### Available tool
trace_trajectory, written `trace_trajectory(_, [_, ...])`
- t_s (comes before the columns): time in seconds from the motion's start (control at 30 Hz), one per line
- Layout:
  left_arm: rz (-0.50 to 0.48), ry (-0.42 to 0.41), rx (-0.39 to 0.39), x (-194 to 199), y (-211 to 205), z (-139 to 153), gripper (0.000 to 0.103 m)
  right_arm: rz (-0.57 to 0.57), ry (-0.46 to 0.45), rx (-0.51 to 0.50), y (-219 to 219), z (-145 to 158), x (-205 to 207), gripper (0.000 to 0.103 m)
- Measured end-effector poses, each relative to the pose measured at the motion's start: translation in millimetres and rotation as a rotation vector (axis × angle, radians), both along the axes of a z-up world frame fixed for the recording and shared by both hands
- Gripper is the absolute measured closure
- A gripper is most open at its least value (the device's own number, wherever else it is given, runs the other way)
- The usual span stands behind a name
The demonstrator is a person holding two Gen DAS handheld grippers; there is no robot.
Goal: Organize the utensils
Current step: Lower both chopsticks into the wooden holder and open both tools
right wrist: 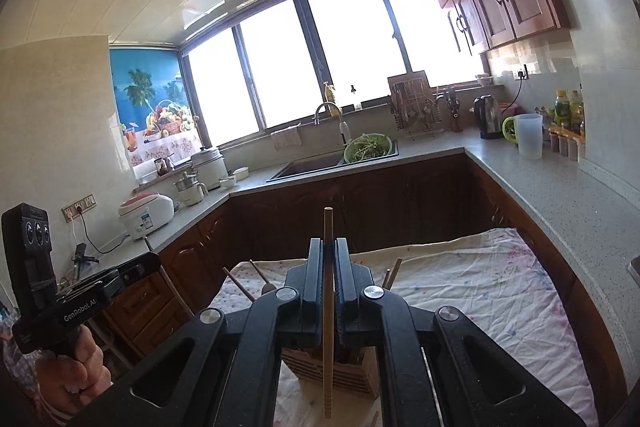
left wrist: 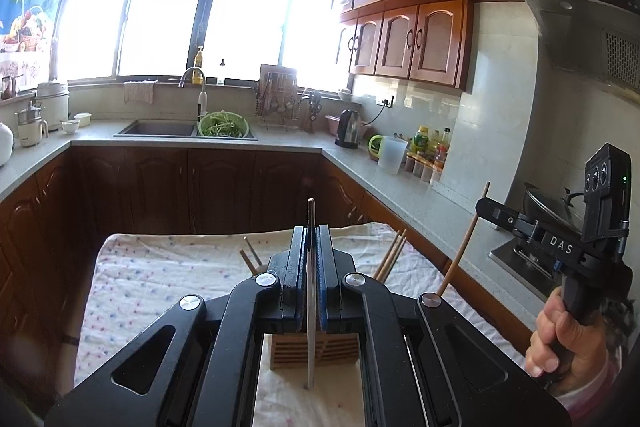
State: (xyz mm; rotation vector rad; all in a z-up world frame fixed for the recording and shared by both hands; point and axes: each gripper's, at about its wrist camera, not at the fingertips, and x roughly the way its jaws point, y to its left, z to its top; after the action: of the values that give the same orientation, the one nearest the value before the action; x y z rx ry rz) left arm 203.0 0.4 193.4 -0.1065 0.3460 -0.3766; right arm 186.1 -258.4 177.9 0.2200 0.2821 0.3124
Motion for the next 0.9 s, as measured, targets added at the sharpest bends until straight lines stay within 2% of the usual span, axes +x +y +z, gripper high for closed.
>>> trace_trajectory(0.2, [0.017,-0.039,-0.002,23,-4,11,0.099,-0.029,-0.034,-0.003,-2,13,21,0.098])
trace_trajectory(0.4, [0.038,-0.052,0.014,43,-15,8,0.099,-0.054,-0.047,-0.011,0,13,42,0.098])
trace_trajectory(0.7, [0.054,-0.029,-0.014,67,-19,-11,0.099,-0.072,-0.011,0.013,-2,-8,67,0.098])
trace_trajectory(0.9, [0.072,-0.003,-0.004,72,-23,-31,0.099,-0.075,0.009,0.024,-1,-26,70,0.098])
